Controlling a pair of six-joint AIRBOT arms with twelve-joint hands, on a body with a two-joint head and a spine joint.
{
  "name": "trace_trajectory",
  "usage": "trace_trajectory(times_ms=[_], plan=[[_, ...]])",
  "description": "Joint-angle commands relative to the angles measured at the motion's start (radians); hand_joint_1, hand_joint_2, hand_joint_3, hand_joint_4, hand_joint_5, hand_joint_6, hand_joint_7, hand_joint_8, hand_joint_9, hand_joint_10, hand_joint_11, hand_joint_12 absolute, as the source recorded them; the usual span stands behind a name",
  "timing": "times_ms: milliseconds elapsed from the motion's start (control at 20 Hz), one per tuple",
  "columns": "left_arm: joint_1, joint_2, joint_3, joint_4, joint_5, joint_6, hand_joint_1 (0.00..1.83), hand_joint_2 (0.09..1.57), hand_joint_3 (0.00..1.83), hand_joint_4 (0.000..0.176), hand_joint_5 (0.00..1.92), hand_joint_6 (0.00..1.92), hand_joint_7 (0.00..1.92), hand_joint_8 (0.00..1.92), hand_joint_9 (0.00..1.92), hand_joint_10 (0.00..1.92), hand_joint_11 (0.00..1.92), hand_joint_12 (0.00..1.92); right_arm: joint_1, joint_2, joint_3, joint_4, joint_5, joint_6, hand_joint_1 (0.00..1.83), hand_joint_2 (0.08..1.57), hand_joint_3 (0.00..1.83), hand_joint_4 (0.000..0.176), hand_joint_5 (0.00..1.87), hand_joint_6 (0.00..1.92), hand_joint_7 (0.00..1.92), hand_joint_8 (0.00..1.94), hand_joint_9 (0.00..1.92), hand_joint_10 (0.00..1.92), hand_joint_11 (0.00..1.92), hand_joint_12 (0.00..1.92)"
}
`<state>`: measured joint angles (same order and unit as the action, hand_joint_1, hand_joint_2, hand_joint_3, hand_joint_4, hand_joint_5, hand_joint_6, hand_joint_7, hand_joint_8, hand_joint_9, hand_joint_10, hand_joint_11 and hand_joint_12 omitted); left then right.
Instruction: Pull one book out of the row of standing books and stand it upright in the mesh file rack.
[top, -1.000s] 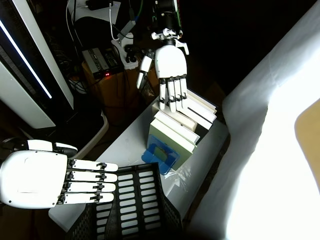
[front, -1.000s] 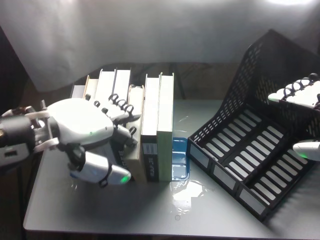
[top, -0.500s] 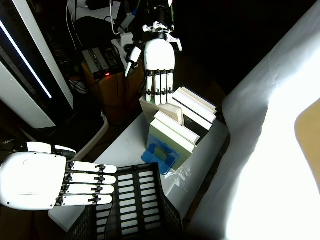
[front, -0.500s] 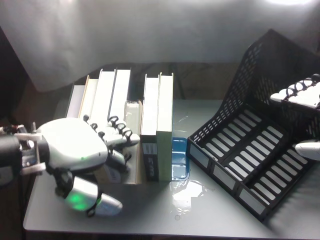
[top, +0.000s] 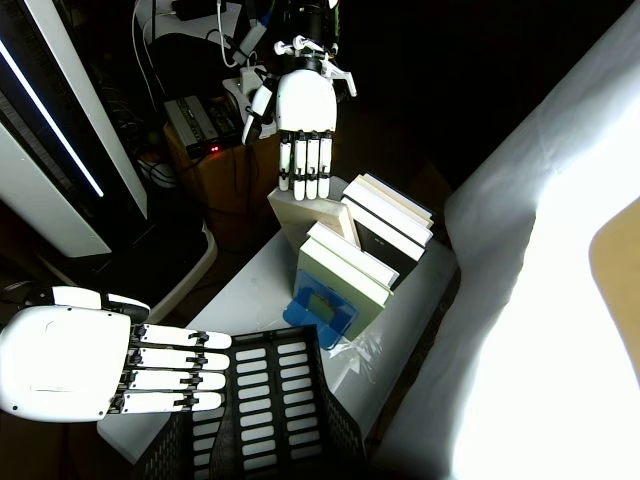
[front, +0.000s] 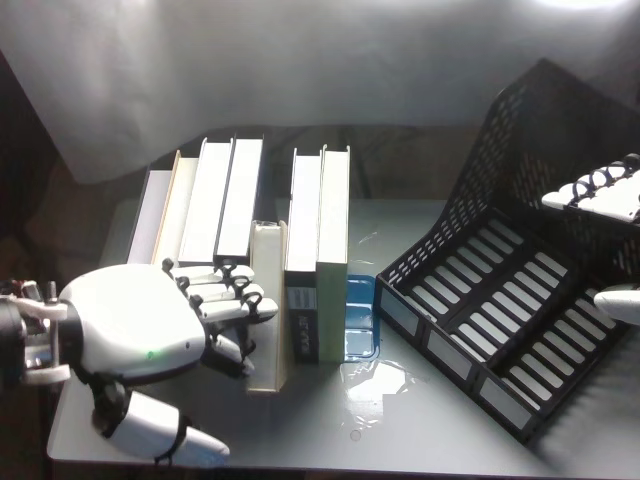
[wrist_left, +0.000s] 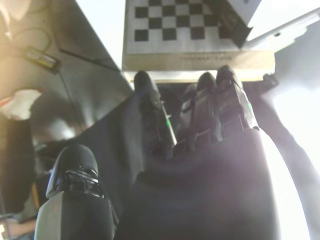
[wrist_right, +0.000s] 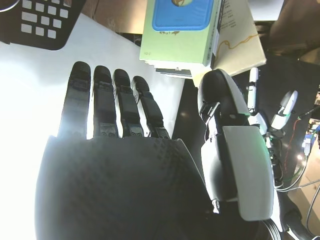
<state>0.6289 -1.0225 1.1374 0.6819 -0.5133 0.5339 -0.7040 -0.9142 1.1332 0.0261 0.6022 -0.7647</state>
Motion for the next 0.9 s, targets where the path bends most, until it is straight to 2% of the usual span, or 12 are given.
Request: trace_trajectory(times_ms=[0,200,300,400,500,700,750,850], plan=[[0.009,0.005,-0.007,-0.002,-0.066,-0.004,0.02,1.12,0.00,0.000,0.57,0.00,0.00,0.00,0.00,0.00,0.00,0.00,-0.001,0.011,0.004,0.017,0.105,-0.001,0.39,1.33,0.00,0.000,0.00,0.00,0.00,0.00,0.00,0.00,0.00,0.00],[0.040,0.004,-0.015,-0.002,-0.087,-0.004,0.03,1.14,0.01,0.000,0.57,0.00,0.00,0.00,0.00,0.00,0.00,0.00,-0.002,0.009,0.006,0.020,0.103,-0.001,0.40,1.34,0.00,0.000,0.00,0.00,0.00,0.00,0.00,0.00,0.00,0.00],[0.050,0.003,-0.015,-0.002,-0.089,-0.004,0.12,1.11,0.00,0.000,0.59,0.01,0.00,0.00,0.00,0.00,0.00,0.00,-0.003,0.009,0.006,0.020,0.102,-0.001,0.41,1.34,0.00,0.000,0.00,0.00,0.00,0.00,0.00,0.00,0.00,0.00],[0.059,0.003,-0.014,-0.005,-0.098,-0.004,0.07,1.13,0.01,0.009,0.58,0.01,0.00,0.00,0.00,0.00,0.00,0.00,-0.003,0.009,0.007,0.020,0.101,-0.001,0.40,1.33,0.00,0.000,0.00,0.00,0.00,0.00,0.00,0.00,0.00,0.00],[0.068,0.009,-0.014,-0.021,-0.107,-0.004,0.01,1.15,0.01,0.000,0.50,0.00,0.00,0.00,0.00,0.00,0.00,0.00,-0.003,0.009,0.007,0.021,0.101,-0.001,0.40,1.32,0.00,0.000,0.00,0.00,0.00,0.00,0.00,0.00,0.00,0.00],[0.085,0.025,-0.018,-0.049,-0.127,-0.004,0.06,1.12,0.00,0.001,0.55,0.02,0.00,0.00,0.00,0.00,0.00,0.00,-0.003,0.009,0.007,0.022,0.101,-0.001,0.38,1.33,0.00,0.000,0.00,0.00,0.00,0.00,0.00,0.00,0.00,0.00],[0.086,0.025,-0.018,-0.049,-0.129,-0.004,0.06,1.12,0.00,0.006,0.54,0.01,0.00,0.00,0.00,0.00,0.00,0.00,-0.003,0.009,0.008,0.023,0.101,-0.001,0.38,1.33,0.00,0.000,0.00,0.00,0.00,0.00,0.00,0.00,0.00,0.00],[0.085,0.024,-0.018,-0.049,-0.133,-0.004,0.09,1.12,0.00,0.000,0.55,0.01,0.00,0.00,0.00,0.00,0.00,0.00,-0.003,0.008,0.008,0.024,0.101,-0.001,0.38,1.33,0.00,0.000,0.00,0.00,0.00,0.00,0.00,0.00,0.00,0.00]])
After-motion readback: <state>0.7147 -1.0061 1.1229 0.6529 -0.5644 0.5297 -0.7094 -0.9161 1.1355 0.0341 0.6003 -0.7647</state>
